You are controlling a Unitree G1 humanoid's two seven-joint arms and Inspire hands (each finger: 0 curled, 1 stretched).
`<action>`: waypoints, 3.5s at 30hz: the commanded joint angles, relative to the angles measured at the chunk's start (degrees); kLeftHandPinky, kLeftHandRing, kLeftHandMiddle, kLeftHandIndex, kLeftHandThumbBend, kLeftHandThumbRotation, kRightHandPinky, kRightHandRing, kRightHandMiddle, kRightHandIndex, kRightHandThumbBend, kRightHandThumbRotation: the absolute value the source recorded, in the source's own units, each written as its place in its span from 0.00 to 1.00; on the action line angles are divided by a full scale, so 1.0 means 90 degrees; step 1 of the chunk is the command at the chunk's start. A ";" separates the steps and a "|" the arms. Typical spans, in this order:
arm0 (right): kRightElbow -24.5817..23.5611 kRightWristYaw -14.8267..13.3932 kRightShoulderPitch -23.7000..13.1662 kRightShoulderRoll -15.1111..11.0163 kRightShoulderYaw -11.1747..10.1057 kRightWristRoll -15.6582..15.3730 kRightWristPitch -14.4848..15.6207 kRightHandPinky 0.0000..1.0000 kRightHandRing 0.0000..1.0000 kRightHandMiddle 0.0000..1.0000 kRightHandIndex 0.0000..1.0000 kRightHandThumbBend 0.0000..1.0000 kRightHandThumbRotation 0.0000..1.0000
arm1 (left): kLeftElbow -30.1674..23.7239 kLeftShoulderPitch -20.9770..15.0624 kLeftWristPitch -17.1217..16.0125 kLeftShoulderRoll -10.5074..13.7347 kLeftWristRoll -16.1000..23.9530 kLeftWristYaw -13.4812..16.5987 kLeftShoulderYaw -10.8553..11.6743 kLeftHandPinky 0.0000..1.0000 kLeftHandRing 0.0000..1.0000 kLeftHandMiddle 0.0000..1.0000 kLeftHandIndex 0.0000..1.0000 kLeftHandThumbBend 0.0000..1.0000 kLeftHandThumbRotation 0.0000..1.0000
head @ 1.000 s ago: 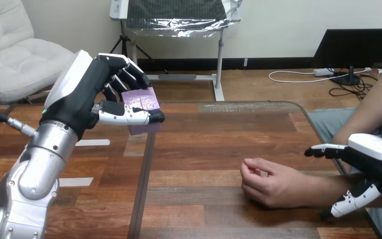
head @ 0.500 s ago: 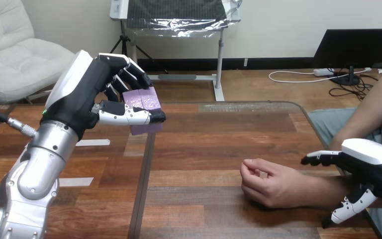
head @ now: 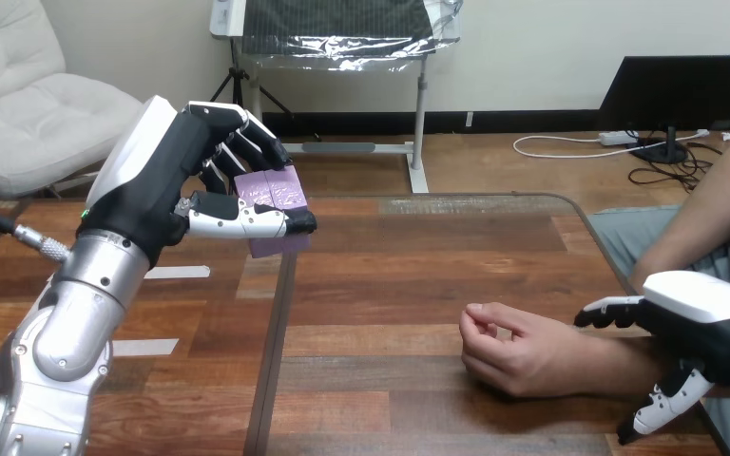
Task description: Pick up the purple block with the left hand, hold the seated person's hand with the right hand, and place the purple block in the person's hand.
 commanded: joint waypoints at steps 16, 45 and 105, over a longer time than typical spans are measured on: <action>0.0769 -0.0523 -0.0588 0.0450 0.0899 -0.0711 0.0295 0.68 0.81 0.83 0.83 0.91 0.17 | -0.0179 -0.0208 -0.0170 0.0026 -0.0182 -0.0023 0.0195 0.28 0.34 0.42 0.45 0.60 0.00; 0.1939 -0.1124 -0.1340 0.1002 0.1687 -0.1111 0.0531 0.62 0.76 0.77 0.78 0.76 0.22 | -0.0180 -0.0169 -0.0226 0.0055 -0.0263 -0.0072 0.0211 0.27 0.34 0.42 0.45 0.61 0.00; 0.2839 0.0037 -0.1999 0.1657 0.2197 -0.0876 0.1320 0.39 0.51 0.59 0.66 0.92 0.00 | -0.0139 -0.0152 -0.0586 0.0024 -0.0285 0.0016 0.0402 0.28 0.36 0.42 0.44 0.61 0.00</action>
